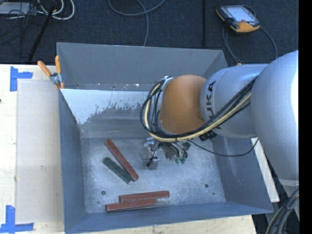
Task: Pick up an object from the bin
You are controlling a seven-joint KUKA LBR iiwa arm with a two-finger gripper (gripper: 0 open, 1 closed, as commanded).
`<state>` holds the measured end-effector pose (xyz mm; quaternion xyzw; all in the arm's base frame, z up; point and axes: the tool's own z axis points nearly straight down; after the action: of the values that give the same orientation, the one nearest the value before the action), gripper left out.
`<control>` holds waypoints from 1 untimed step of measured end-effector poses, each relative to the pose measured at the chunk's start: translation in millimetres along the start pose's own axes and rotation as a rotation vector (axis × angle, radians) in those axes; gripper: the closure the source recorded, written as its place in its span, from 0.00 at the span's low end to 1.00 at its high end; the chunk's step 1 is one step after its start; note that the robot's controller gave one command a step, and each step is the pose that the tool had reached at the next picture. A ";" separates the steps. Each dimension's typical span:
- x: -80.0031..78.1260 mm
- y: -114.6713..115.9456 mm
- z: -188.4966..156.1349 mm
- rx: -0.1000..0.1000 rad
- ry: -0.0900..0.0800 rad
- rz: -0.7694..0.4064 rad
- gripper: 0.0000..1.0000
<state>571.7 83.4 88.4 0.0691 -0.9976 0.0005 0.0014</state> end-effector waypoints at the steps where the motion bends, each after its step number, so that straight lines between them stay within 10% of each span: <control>1: 42.6 -11.6 -32.3 -0.001 -0.001 0.006 0.00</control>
Offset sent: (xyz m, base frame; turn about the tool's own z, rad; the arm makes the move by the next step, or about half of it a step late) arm 0.0000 0.0000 0.0000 0.0000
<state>531.2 66.1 120.8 0.0663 -0.9978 0.0001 0.0008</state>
